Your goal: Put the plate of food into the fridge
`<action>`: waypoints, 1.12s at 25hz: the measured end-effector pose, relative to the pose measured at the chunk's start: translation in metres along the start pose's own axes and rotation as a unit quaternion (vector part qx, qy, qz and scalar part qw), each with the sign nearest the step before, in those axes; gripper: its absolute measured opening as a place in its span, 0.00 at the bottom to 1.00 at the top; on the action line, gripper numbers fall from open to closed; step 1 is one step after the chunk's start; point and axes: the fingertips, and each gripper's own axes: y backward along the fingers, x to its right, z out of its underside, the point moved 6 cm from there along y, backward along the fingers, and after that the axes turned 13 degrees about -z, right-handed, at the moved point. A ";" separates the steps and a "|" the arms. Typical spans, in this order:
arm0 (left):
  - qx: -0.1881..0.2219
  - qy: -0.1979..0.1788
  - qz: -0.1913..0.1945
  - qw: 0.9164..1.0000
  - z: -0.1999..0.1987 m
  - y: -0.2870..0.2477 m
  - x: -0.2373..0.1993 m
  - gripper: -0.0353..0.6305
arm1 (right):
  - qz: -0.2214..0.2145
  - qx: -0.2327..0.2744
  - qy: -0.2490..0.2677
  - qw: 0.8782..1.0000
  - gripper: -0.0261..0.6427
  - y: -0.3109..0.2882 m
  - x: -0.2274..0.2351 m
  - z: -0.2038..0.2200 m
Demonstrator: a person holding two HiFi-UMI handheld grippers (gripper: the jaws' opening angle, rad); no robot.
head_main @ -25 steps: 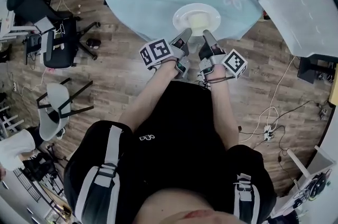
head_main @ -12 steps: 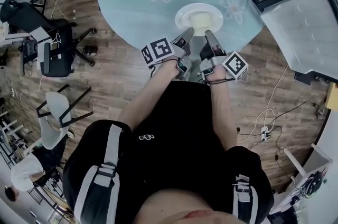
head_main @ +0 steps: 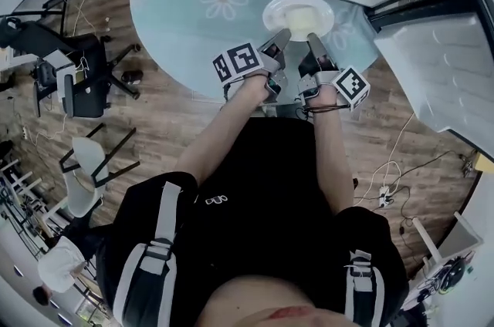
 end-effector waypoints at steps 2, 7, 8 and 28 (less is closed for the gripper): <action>-0.002 -0.004 -0.002 1.000 -0.003 -0.013 0.005 0.12 | 0.001 0.003 -0.002 1.000 0.07 -0.005 0.005 -0.013; 0.011 0.021 -0.020 1.000 -0.016 -0.044 0.007 0.12 | 0.003 -0.002 -0.016 1.000 0.07 -0.028 0.022 -0.038; 0.015 0.025 -0.025 0.999 -0.023 -0.052 0.008 0.12 | 0.005 -0.005 -0.016 1.000 0.07 -0.036 0.026 -0.045; 0.008 -0.010 -0.074 0.997 -0.065 -0.111 0.003 0.14 | 0.018 -0.029 0.016 0.999 0.09 -0.088 0.064 -0.082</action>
